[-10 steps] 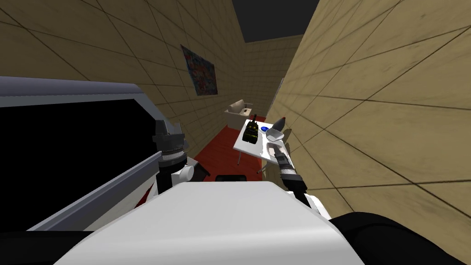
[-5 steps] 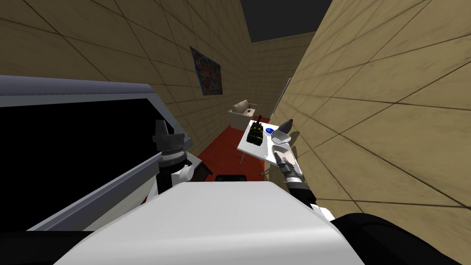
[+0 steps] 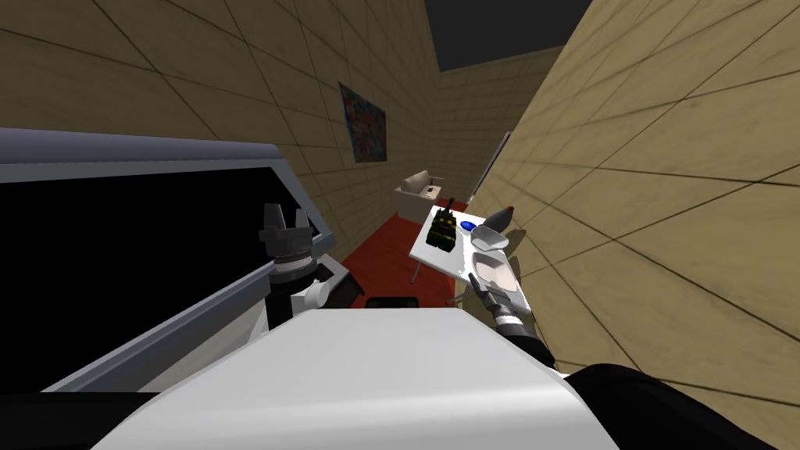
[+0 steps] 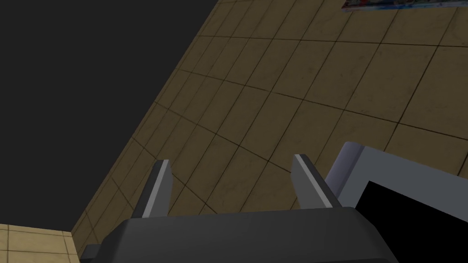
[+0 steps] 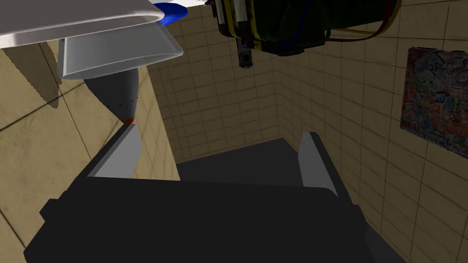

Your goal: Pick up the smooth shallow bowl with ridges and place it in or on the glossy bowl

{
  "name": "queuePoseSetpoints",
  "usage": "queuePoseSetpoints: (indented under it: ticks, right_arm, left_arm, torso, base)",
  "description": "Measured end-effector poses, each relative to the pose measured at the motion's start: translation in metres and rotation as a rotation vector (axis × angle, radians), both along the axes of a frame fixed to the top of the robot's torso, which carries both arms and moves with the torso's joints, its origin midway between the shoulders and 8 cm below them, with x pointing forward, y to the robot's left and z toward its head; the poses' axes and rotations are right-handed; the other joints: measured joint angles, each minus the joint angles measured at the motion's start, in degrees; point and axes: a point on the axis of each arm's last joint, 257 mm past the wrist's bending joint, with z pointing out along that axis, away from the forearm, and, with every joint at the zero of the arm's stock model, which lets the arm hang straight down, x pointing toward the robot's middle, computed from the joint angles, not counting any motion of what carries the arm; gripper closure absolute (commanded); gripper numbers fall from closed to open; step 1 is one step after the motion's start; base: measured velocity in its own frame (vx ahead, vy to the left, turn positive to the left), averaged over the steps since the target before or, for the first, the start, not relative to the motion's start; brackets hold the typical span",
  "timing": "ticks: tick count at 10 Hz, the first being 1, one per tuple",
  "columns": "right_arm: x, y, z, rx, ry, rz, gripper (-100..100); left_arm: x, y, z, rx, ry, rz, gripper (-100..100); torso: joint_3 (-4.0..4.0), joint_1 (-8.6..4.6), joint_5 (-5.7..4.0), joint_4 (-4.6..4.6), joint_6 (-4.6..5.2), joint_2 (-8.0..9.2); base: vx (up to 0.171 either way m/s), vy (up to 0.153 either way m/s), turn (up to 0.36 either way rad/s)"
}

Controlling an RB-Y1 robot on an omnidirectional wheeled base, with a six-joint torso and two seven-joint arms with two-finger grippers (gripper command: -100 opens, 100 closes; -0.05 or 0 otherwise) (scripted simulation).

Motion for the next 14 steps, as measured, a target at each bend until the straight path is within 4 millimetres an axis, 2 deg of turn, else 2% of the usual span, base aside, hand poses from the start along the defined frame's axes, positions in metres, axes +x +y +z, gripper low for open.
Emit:
queuePoseSetpoints:
  ticks: [3,6,8,9,14]
  right_arm:
    - [-0.031,-0.02,-0.025,-0.145,0.149,-0.011,-100]
    - [-0.075,-0.047,-0.049,-0.314,0.331,0.0,-100]
    - [-0.094,-0.062,-0.06,-0.399,0.414,0.016,-100]
    - [-0.111,-0.072,-0.063,-0.451,0.473,0.027,-100]
    - [-0.158,-0.099,-0.076,-0.643,0.666,0.086,-100]
  left_arm:
    - [0.0,0.0,0.0,0.0,0.0,0.0,0]
    - [0.0,0.0,0.0,0.0,0.0,0.0,0]
    - [0.0,0.0,0.0,0.0,0.0,0.0,0]
    - [0.0,0.0,0.0,0.0,0.0,0.0,0]
    - [0.0,0.0,0.0,0.0,0.0,0.0,0]
  torso:
    - [-0.01,-0.04,-0.01,-0.01,0.0,-0.02]
    - [-0.01,-0.07,-0.01,-0.01,-0.01,-0.03]
    - [0.0,-0.09,-0.02,0.0,-0.02,0.01]
    - [0.0,-0.09,-0.02,0.0,-0.02,-0.01]
    - [0.01,-0.13,-0.03,0.01,-0.01,0.02]
  base:
    - [0.025,0.022,0.157]
    - [0.025,0.015,0.183]
    - [0.02,0.011,0.224]
    - [0.018,0.001,0.054]
    - [0.016,-0.002,0.163]
